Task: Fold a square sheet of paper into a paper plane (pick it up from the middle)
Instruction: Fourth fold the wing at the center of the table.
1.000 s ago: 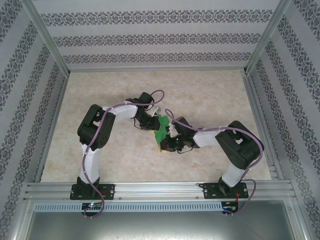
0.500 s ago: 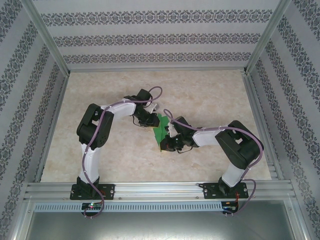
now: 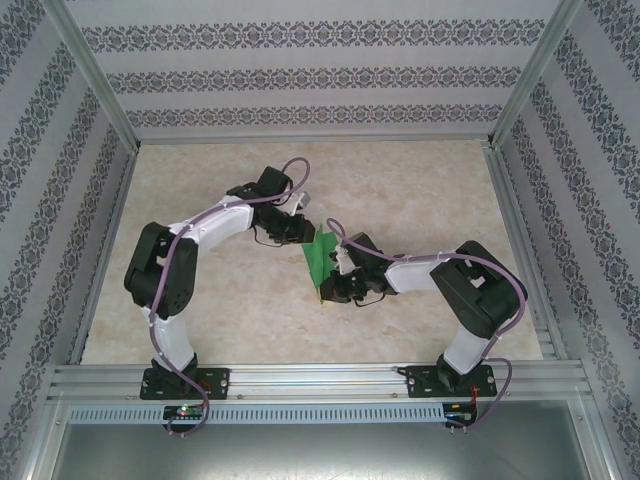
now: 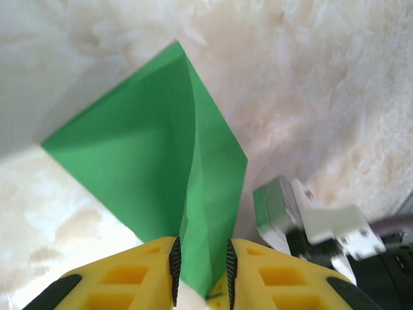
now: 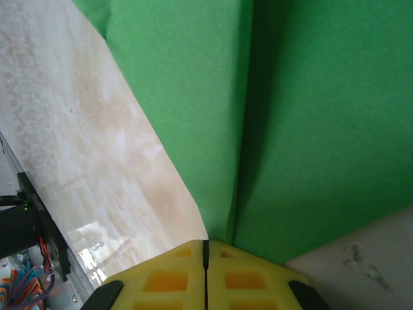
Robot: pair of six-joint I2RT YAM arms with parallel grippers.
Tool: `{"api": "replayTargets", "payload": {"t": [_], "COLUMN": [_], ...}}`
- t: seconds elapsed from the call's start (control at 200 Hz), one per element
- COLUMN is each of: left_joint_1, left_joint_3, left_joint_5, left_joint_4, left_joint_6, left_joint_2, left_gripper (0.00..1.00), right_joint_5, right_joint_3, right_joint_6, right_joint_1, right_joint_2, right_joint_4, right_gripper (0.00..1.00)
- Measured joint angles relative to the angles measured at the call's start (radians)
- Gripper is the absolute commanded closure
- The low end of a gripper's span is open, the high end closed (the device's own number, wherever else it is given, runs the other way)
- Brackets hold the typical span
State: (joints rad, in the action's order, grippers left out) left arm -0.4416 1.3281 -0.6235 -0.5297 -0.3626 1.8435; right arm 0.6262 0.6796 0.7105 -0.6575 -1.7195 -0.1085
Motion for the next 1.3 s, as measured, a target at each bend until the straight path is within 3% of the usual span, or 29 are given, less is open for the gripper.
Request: {"api": "replayTargets", "payload": {"t": [0.265, 0.644, 1.299], "left_joint_1": [-0.085, -0.114, -0.115], "left_joint_3": [-0.184, -0.256, -0.269], "left_joint_5": [0.029, 0.026, 0.036], "left_joint_4": [0.108, 0.359, 0.422], "left_joint_6": [-0.139, -0.318, -0.332], "left_joint_2": [-0.105, -0.041, 0.077], "left_gripper": [0.74, 0.83, 0.84], "right_joint_5": [-0.005, -0.032, -0.053], "right_joint_3": [0.000, -0.009, -0.020], "right_joint_6": [-0.001, 0.000, 0.000], "right_joint_1": [-0.006, -0.028, -0.035], "right_joint_2": [0.000, 0.009, 0.021], "right_joint_4": [-0.004, -0.025, -0.032], "right_gripper": [0.94, 0.94, 0.95]}}
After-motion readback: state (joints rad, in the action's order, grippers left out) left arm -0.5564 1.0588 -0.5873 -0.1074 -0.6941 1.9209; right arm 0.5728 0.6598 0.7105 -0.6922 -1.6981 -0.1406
